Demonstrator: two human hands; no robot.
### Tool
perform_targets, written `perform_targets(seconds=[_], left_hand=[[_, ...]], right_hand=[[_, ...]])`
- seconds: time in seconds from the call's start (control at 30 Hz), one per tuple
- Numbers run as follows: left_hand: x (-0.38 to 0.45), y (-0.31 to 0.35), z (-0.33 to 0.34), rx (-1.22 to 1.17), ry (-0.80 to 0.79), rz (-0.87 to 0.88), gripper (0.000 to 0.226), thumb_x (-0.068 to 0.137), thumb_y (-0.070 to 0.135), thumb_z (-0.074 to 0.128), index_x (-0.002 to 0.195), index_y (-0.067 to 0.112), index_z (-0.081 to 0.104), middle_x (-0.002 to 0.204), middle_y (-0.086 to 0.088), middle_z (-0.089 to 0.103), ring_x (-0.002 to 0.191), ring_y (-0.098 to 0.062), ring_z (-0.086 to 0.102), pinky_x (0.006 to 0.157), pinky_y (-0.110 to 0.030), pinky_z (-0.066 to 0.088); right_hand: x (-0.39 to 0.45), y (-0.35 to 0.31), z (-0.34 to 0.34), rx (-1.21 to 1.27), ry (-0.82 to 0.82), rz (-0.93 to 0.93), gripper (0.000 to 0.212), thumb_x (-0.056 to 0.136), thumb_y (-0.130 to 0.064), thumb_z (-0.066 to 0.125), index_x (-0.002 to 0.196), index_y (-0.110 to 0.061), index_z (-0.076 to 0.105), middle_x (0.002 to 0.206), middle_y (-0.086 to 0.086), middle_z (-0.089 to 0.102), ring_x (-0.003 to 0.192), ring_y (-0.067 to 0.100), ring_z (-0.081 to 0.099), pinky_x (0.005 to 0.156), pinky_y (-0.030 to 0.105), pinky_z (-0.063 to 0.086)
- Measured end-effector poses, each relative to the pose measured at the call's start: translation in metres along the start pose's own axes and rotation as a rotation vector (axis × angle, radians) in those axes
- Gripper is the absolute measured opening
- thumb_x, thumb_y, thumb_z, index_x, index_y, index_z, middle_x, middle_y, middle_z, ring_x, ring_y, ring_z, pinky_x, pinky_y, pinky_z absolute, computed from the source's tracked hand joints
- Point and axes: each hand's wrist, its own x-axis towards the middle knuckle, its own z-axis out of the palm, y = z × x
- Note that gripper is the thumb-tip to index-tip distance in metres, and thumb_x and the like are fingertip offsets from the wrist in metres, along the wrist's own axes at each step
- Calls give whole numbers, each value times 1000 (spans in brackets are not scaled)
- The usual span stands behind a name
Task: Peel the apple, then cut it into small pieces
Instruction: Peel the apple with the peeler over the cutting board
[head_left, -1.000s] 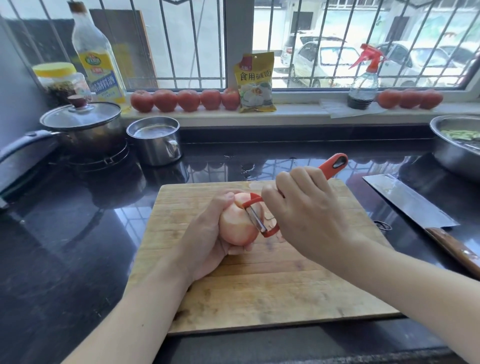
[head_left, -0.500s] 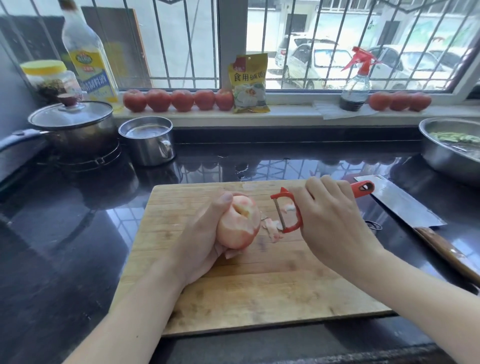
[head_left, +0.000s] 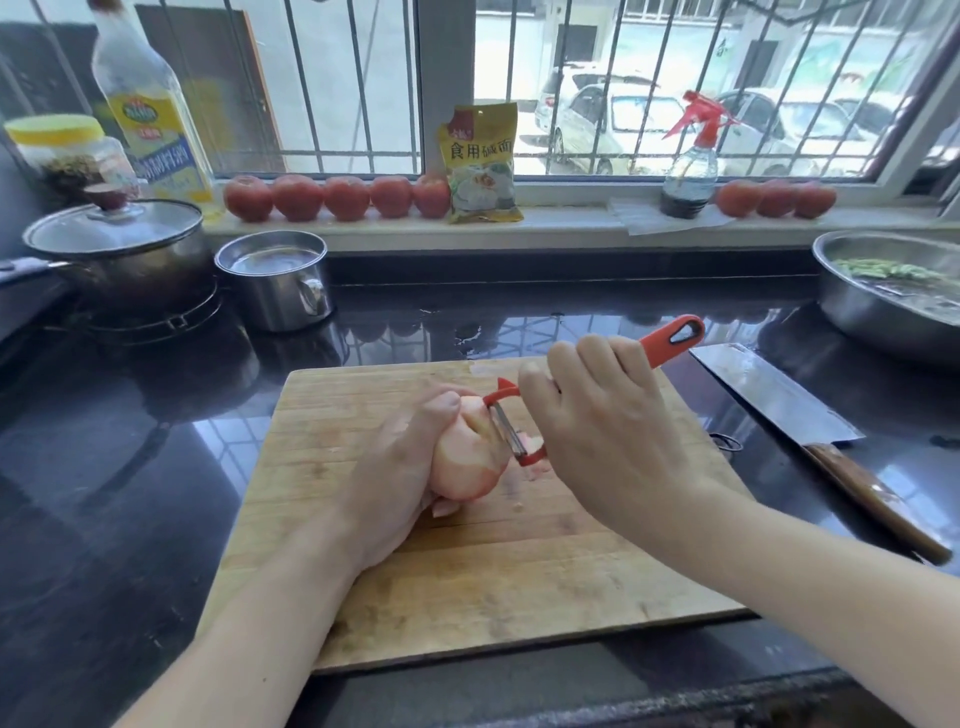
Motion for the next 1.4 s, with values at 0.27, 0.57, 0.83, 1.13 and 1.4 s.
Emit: perform_targets(seconds=[0.27, 0.57, 0.83, 1.13, 1.4], left_hand=[[0, 1, 0, -14, 28, -30, 39, 98, 38, 49, 113, 4, 59, 86, -22, 64, 59, -33, 54, 37, -24, 32], [-2, 5, -3, -151, 25, -65, 31, 91, 38, 58, 112, 15, 51, 90, -16, 65, 60, -30, 60, 47, -30, 38], [-1, 3, -7, -217, 13, -102, 42, 94, 34, 57, 127, 8, 58, 118, -27, 62, 104, -48, 58, 58, -34, 55], [-5, 0, -1, -65, -14, -11, 47, 99, 37, 51, 132, 5, 59, 105, -18, 70, 81, -24, 65, 59, -35, 51], [-7, 3, -4, -134, 24, -16, 37, 95, 34, 53, 117, 9, 69, 100, -17, 68, 84, -32, 63, 55, -32, 52]], right_hand=[[-10, 8, 28, -17, -17, 160, 23, 84, 9, 43, 90, -10, 55, 80, 8, 47, 76, 30, 43, 74, 43, 34], [-22, 28, 34, 130, -327, 220, 38, 75, 4, 55, 105, -19, 55, 97, 2, 53, 93, 26, 46, 83, 36, 31], [-12, 27, 17, 342, -191, 169, 20, 88, -3, 60, 100, -19, 56, 86, -4, 49, 79, 19, 40, 75, 34, 34], [5, 6, -19, 132, -151, -50, 60, 84, 1, -4, 94, -13, 53, 81, 5, 49, 76, 27, 42, 72, 40, 34], [-7, 23, 16, 19, -284, -5, 37, 84, 1, 19, 93, -16, 51, 85, 5, 50, 80, 27, 44, 76, 41, 37]])
